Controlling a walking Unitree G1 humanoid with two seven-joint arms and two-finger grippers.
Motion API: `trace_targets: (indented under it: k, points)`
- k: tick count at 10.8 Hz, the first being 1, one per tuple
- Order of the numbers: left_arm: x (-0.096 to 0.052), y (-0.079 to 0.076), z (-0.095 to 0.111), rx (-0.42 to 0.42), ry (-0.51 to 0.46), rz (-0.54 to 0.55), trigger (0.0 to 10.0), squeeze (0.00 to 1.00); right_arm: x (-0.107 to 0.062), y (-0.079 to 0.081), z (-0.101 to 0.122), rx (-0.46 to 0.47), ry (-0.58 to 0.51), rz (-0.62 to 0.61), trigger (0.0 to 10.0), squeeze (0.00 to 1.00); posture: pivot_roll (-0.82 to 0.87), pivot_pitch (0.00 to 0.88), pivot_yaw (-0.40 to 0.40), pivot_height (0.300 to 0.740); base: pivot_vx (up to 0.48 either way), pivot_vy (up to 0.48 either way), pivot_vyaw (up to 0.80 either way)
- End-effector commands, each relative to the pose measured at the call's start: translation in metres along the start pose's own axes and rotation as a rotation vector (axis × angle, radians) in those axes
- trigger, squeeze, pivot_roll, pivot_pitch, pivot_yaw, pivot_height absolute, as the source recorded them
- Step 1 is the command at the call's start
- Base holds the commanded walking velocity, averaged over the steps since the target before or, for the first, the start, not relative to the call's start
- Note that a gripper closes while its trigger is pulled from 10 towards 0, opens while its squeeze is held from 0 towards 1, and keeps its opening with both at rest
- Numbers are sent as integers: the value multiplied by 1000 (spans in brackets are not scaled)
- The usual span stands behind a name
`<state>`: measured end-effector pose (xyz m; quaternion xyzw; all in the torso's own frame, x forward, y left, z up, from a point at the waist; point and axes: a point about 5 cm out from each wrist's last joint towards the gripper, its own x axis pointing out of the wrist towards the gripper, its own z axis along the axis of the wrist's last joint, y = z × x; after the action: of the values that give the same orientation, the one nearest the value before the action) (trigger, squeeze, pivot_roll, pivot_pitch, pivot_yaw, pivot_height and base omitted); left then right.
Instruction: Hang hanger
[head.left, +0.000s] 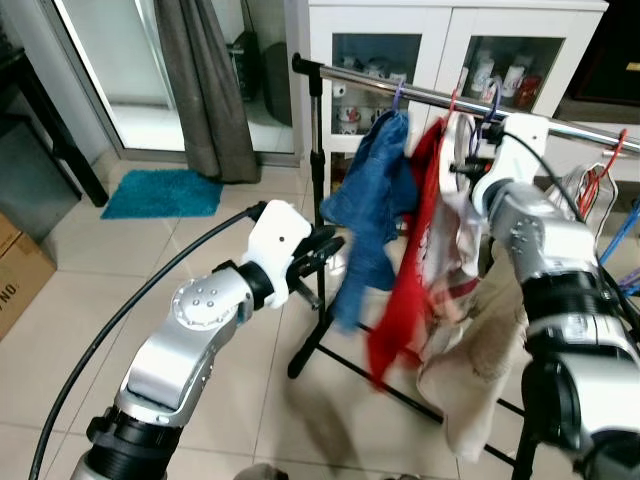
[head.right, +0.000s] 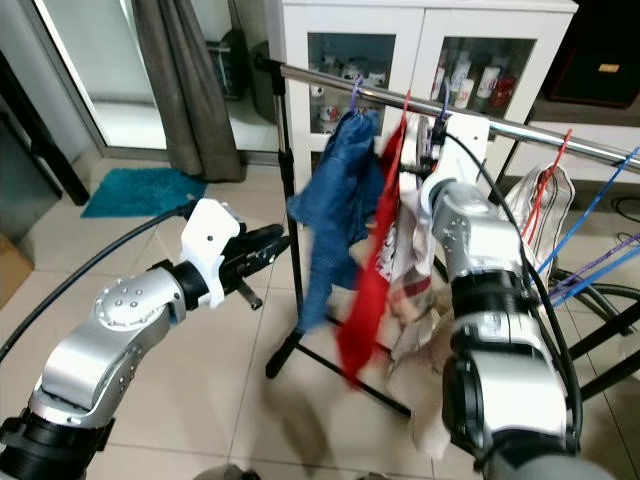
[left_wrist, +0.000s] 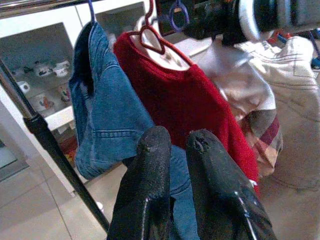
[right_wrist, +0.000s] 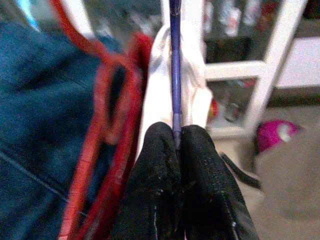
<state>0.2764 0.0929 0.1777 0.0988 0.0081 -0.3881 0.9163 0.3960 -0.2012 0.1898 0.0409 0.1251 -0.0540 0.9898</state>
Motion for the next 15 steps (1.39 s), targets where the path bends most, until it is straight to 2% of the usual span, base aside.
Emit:
trace_targets:
  k: [1,4,6,9,11,12,13,15]
  points:
    - [-1,-3,6,17,-6,-18,10000,0,3,-9,8,-5,-19,-45,0,0,47,59,8,740,0,0,0]
    - [-4,-8,5,8,6,-35,10000,0,7,-29,-10,-5,58,-124,0,0,50,65,1,740,0,0,0]
    - [-3,-10,5,6,16,-59,10000,0,9,-34,-15,28,90,-138,0,0,53,68,2,740,0,0,0]
    - [-6,-11,4,4,38,-90,10000,0,12,-18,-23,117,132,-92,0,0,64,74,9,740,0,0,0]
    - [-4,-11,7,6,28,-90,10000,0,12,-7,-35,92,184,-58,0,0,71,75,8,740,0,0,0]
    - [-4,-10,9,3,24,-87,10000,0,11,-6,-41,82,198,-59,2353,0,72,76,6,740,0,0,0]
    - [-4,-9,10,1,19,-87,10000,0,11,-7,-44,62,206,-67,10000,0,70,75,8,740,0,0,0]
    - [-3,-9,11,-1,11,-88,10000,0,12,-8,-39,53,166,-70,10000,0,67,71,13,740,0,0,0]
